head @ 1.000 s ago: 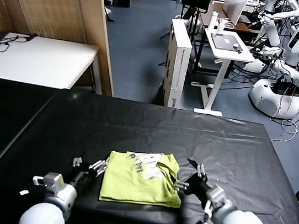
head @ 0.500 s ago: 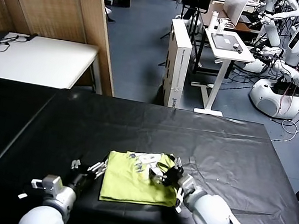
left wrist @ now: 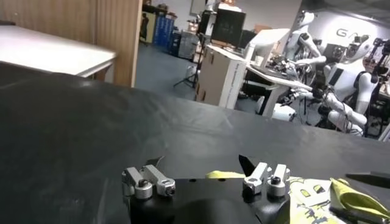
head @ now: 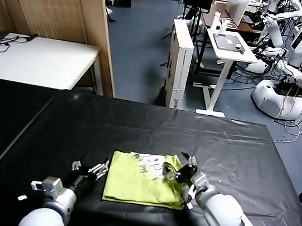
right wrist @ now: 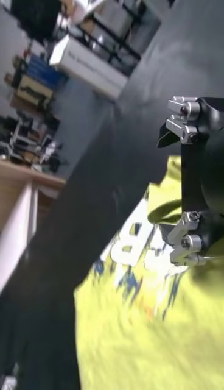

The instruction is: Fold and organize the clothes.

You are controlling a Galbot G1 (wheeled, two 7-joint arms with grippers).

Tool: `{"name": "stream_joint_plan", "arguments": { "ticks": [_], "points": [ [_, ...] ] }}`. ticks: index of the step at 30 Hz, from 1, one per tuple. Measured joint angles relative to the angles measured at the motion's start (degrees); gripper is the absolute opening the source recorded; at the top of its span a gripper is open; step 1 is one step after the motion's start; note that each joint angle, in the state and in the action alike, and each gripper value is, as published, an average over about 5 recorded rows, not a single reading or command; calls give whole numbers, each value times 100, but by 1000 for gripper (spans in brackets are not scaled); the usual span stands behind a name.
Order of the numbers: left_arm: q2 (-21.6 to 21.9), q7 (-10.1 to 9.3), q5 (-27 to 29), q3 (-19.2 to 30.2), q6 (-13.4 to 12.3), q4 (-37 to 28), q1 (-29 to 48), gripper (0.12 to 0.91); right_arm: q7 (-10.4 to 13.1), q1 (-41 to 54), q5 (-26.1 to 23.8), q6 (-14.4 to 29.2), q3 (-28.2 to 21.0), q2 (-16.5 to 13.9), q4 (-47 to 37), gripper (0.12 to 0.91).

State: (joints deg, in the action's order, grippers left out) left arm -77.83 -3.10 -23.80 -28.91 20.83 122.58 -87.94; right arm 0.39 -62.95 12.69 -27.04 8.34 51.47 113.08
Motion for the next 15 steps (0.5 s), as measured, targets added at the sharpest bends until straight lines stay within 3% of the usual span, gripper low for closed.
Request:
{"name": "stream_joint_plan", "arguments": {
  "ticks": [6,15],
  "points": [
    [87,10,6,-61,-248,61,-114,907,89,-259,-153,-118,489,-155,169,907],
    [631,123,-153,-438,-738,356,-604,907,147,-1106,1504,918,1442,-108,636,907]
  ]
}}
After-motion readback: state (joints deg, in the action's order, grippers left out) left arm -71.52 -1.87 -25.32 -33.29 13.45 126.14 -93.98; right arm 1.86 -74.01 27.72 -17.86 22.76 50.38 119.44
